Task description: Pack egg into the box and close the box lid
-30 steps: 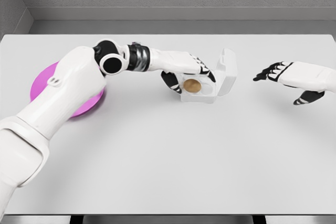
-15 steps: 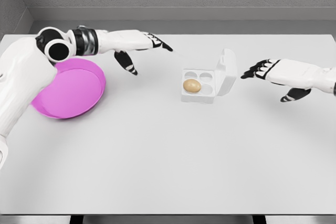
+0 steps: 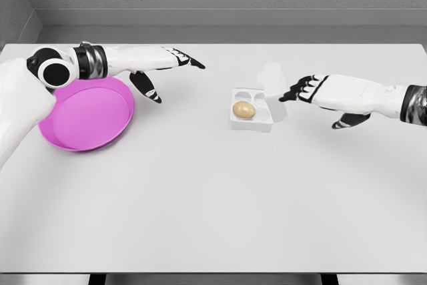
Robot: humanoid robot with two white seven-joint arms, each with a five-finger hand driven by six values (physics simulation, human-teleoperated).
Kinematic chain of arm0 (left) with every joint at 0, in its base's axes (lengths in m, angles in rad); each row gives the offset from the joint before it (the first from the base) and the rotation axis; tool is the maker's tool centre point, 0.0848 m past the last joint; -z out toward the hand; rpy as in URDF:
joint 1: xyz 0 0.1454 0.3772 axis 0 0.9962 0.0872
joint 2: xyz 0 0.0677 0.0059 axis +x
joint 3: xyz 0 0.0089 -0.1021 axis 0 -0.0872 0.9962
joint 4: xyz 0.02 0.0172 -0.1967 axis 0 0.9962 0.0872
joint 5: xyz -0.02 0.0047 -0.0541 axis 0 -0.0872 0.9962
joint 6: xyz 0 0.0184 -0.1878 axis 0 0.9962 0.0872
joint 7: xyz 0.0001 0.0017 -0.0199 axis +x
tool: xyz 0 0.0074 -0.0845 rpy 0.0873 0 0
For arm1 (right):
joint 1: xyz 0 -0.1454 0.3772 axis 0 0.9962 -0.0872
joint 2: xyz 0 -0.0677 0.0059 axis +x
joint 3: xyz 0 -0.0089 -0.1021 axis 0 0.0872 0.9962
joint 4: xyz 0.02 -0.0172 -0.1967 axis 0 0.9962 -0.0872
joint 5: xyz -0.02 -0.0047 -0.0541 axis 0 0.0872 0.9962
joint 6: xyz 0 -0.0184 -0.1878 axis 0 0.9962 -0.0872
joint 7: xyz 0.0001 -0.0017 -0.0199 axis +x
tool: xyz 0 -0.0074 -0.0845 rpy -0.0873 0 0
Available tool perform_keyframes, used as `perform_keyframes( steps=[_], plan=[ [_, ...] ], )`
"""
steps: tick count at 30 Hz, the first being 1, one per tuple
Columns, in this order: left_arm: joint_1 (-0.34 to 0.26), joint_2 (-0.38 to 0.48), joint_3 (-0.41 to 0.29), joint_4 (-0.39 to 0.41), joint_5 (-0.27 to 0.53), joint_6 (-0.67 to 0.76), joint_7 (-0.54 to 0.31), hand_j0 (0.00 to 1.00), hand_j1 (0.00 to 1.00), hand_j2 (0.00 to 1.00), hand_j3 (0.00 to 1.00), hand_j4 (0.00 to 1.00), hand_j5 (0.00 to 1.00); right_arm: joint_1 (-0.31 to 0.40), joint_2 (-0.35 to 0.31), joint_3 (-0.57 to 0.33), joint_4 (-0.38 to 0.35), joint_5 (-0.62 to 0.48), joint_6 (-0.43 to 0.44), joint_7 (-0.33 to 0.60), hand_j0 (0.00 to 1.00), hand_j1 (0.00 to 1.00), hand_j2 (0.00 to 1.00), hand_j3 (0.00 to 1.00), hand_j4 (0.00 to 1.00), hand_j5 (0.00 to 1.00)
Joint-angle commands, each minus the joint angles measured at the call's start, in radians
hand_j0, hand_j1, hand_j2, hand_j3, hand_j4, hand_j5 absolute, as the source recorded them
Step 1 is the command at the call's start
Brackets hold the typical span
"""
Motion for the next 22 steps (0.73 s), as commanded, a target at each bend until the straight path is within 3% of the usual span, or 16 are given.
perform_keyframes(
  steps=[1, 10, 13, 22],
  plan=[
    [0.0, 0.007, 0.002, -0.002, 0.007, 0.003, 0.0, 1.0, 1.0, 1.0, 1.0, 1.0, 1.0, 0.0, 0.026, 0.008, -0.041, -0.007, 0.003, 0.0, 1.0, 1.0, 1.0, 1.0, 1.0, 1.0],
    [-0.002, 0.016, 0.007, 0.001, 0.011, 0.003, 0.0, 1.0, 1.0, 1.0, 1.0, 1.0, 1.0, -0.018, 0.04, 0.001, -0.012, -0.009, 0.003, 0.0, 1.0, 1.0, 1.0, 1.0, 1.0, 1.0],
    [-0.003, 0.022, 0.005, 0.001, 0.011, 0.003, 0.0, 1.0, 1.0, 1.0, 1.0, 1.0, 1.0, -0.018, 0.042, -0.078, 0.119, -0.024, 0.003, 0.0, 1.0, 1.0, 1.0, 1.0, 1.0, 1.0],
    [0.005, 0.019, 0.005, 0.017, 0.011, 0.003, 0.0, 1.0, 1.0, 1.0, 1.0, 1.0, 1.0, -0.015, 0.04, -0.071, 0.119, -0.023, 0.003, 0.0, 1.0, 1.0, 1.0, 1.0, 1.0, 1.0]
  ],
)
